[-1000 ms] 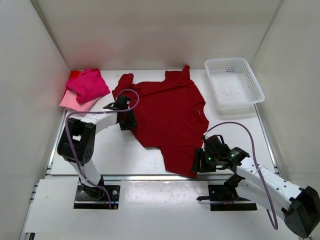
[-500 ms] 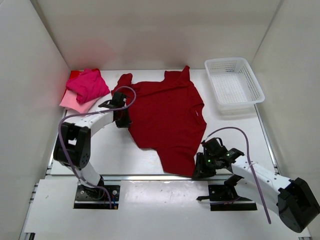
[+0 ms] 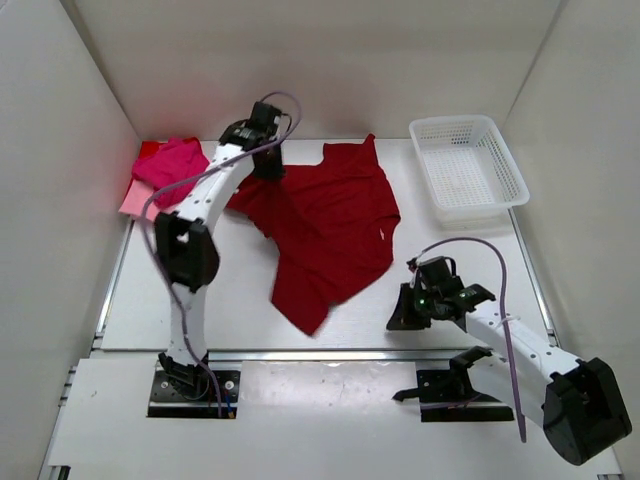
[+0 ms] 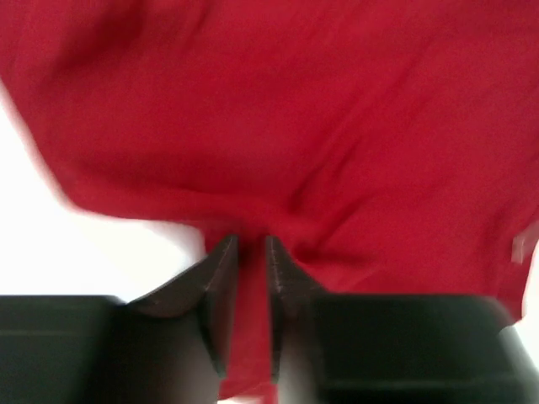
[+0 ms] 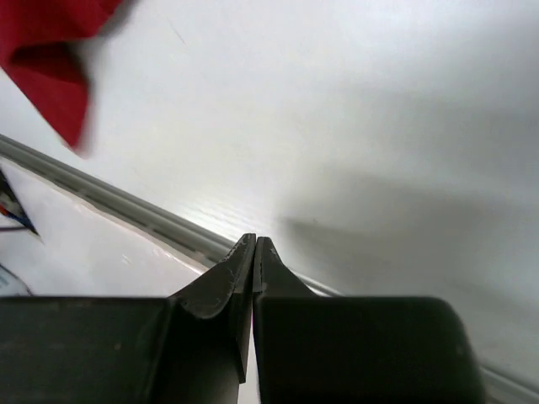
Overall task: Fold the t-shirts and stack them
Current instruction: Flatten out the crumpled T-shirt at the center of the board.
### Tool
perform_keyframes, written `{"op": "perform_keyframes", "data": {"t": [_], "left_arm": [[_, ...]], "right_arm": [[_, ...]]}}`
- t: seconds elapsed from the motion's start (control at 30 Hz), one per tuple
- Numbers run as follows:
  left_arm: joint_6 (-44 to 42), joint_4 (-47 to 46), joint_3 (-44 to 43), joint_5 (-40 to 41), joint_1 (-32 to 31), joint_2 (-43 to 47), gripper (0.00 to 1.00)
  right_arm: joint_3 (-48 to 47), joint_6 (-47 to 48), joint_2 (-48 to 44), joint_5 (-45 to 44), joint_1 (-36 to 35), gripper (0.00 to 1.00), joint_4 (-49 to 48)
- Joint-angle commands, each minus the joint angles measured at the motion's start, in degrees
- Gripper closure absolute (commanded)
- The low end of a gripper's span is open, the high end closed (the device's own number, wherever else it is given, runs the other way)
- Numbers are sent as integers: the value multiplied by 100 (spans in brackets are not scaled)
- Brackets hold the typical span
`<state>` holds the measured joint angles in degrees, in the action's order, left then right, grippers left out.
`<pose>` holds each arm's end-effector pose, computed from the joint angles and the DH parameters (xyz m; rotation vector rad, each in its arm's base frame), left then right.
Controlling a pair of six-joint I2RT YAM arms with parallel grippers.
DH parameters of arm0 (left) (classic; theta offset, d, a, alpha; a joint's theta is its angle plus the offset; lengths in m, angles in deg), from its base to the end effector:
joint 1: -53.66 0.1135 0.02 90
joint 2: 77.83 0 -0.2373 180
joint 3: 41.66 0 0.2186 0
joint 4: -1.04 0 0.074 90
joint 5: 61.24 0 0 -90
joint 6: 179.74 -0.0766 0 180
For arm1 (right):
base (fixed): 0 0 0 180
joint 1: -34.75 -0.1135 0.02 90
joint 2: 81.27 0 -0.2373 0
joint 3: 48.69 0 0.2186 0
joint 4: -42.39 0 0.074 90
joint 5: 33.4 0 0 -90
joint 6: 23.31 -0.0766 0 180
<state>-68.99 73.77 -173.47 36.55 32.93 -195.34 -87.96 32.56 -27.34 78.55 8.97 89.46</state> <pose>0.3964 -0.1389 0.2503 -0.0501 2.5781 -0.0939 0.1320 0.0956 0.1222 0.0672 2.7915 0.8193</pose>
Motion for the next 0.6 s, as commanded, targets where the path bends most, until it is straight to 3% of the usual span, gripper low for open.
{"op": "perform_keyframes", "data": {"t": [0.0,0.07,0.13,0.2,0.3,0.4,0.47,0.57], "left_arm": [[182,559,-1583,-679,34,-1663,50],[315,1224,-3599,-753,-62,-2613,30],[272,1781,-4221,-386,-176,-2890,20],[262,1739,-3725,-121,-177,-2428,18],[368,1634,-3942,-58,50,-2137,17],[412,1676,-3777,38,349,-1767,19],[438,1879,-3313,38,551,-1608,38],[386,1573,-2056,-85,676,-943,99]], "right_arm": [[-426,380,143,133,274,100,-195],[-619,372,336,108,214,100,-231],[-725,285,452,-33,-5,100,-318],[-795,170,539,-121,-295,99,-458],[-848,82,740,-104,-480,79,-783],[-1032,134,1004,19,-515,66,-1117],[-1129,222,1163,-24,-586,66,-1424],[-1261,301,1383,28,-577,68,-1488]]}}
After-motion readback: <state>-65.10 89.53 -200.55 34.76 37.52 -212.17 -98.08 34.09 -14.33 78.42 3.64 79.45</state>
